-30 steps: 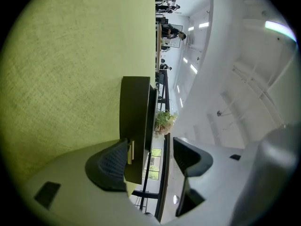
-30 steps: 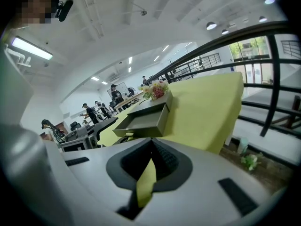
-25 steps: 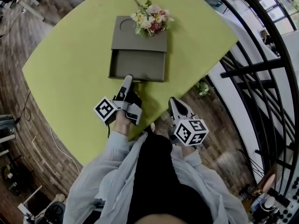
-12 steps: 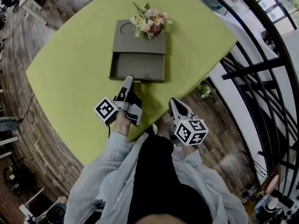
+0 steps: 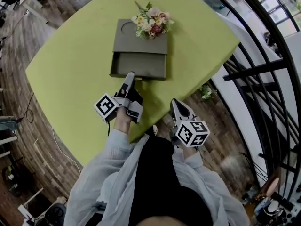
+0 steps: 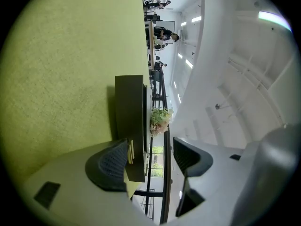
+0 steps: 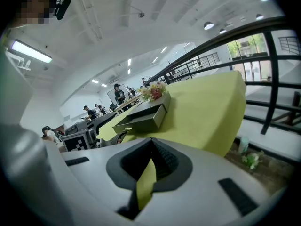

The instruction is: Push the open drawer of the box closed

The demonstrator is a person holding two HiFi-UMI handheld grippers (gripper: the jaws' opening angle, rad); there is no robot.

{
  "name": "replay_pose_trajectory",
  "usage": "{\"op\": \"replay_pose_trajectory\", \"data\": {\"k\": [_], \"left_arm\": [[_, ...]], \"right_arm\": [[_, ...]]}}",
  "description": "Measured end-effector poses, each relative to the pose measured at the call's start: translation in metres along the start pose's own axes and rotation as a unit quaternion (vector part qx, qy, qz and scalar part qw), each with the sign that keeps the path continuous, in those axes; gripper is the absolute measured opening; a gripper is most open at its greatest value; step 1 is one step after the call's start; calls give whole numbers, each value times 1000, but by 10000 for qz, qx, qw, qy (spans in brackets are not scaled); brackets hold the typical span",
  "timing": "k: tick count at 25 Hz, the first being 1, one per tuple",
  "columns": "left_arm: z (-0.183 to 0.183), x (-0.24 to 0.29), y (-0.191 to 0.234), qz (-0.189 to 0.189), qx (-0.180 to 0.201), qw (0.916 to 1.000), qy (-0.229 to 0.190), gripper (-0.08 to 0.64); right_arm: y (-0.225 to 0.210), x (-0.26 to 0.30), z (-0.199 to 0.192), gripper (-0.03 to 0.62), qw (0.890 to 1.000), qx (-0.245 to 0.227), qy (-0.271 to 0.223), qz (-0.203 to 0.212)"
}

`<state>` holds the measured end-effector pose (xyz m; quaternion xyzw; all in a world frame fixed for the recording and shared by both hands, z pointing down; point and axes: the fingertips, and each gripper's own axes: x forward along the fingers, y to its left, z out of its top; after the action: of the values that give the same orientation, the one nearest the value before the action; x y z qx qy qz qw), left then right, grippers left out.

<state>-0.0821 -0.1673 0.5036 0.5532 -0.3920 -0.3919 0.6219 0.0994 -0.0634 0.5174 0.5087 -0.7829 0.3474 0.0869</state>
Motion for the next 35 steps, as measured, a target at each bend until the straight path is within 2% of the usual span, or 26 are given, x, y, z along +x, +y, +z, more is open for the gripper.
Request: {"op": "replay_pose_trajectory", "data": {"k": [13, 25, 35], "left_arm": [[6, 18, 8, 131, -10, 9999, 41, 308], [11, 37, 4, 130, 6, 9999, 38, 308], [18, 54, 7, 177, -19, 9998, 22, 308]], "right_arm": [[-4, 14, 8, 6, 10000, 62, -3, 24], [-6, 16, 14, 6, 9989, 456, -99, 57], [-8, 22, 14, 6, 9987, 498, -57, 22]]}}
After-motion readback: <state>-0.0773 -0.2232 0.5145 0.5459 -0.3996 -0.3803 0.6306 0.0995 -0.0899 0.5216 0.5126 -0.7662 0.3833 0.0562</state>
